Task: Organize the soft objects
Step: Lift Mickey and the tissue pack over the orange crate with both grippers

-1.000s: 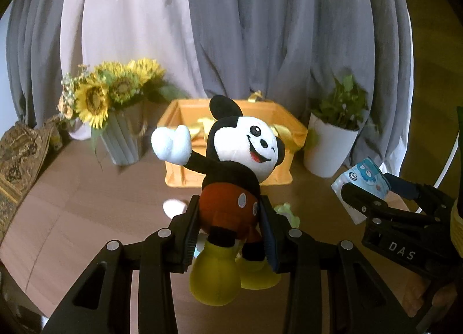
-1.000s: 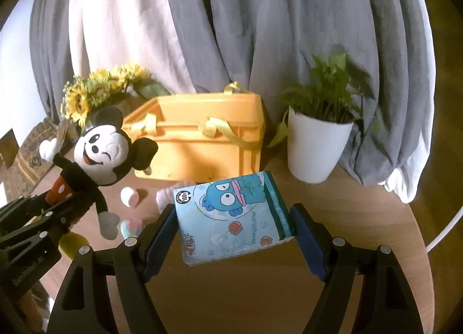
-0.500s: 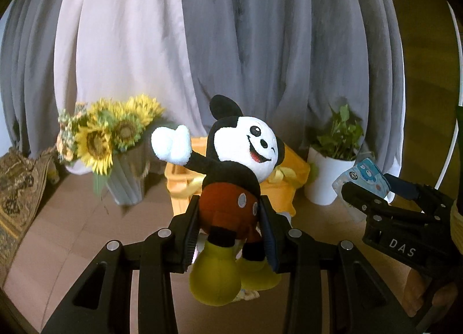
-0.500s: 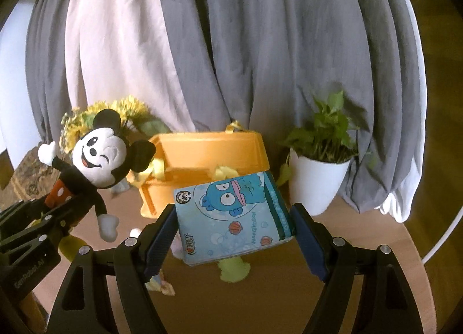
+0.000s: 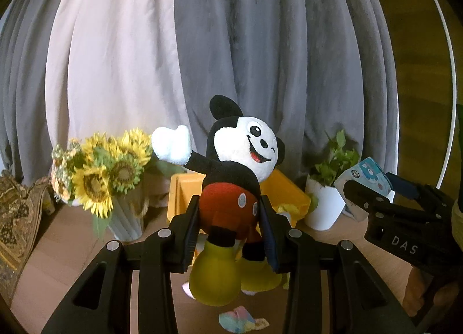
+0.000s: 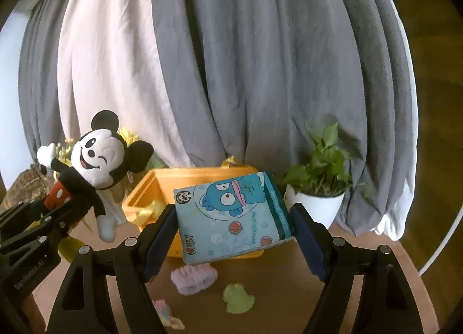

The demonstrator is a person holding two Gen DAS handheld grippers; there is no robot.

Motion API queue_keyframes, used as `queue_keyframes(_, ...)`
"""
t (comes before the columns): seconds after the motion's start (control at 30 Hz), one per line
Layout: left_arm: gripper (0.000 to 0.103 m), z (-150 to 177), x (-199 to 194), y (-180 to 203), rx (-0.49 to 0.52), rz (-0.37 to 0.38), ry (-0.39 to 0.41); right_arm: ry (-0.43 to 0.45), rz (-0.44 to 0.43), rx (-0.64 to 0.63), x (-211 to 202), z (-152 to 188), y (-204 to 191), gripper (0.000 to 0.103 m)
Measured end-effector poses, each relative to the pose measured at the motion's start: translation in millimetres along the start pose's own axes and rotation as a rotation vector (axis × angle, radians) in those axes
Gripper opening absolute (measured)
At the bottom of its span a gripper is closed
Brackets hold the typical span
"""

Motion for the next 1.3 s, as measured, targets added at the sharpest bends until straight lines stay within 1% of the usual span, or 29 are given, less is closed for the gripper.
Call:
queue_keyframes(0.27, 0.038, -19.8, 8.4, -13.7, 0.027, -0.001, 0.039, 0.053, 0.007, 0.020, 3.1, -21.5, -9.5, 0.079)
queue_keyframes(0.53, 0.038, -33.2, 27.9, -29.9, 0.048, -0.002, 0.048, 0.080, 0.017, 0.022, 21.5, -38.4, -21.6, 0.079)
queue_keyframes(0.87, 0.038, -44.0, 59.1, -47.8, 0.086, -0.003, 0.039, 0.063, 0.020, 0.026, 54.2, -48.8, -35.2, 0.079)
queue_keyframes(1.03, 0.038, -47.0, 83.3, -57.8, 0.100, -0.003, 0.018, 0.045, 0.014, 0.021, 76.5, -52.1, -42.5, 0.079)
queue_keyframes(1.3, 0.038, -41.5, 124.8, -73.2, 0.118, 0.000, -0.029, 0.006, 0.008, 0.003, 120.1, -52.0, -53.4, 0.079)
Point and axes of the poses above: each gripper's, at about its wrist camera, not at the fingertips, and x roughly the way its jaws point, y to its right, z to its underside, the point moved 6 cm from there along x, roughly the way its jaws point, and after that the axes turned 14 degrees about z, right-handed, at the moved point
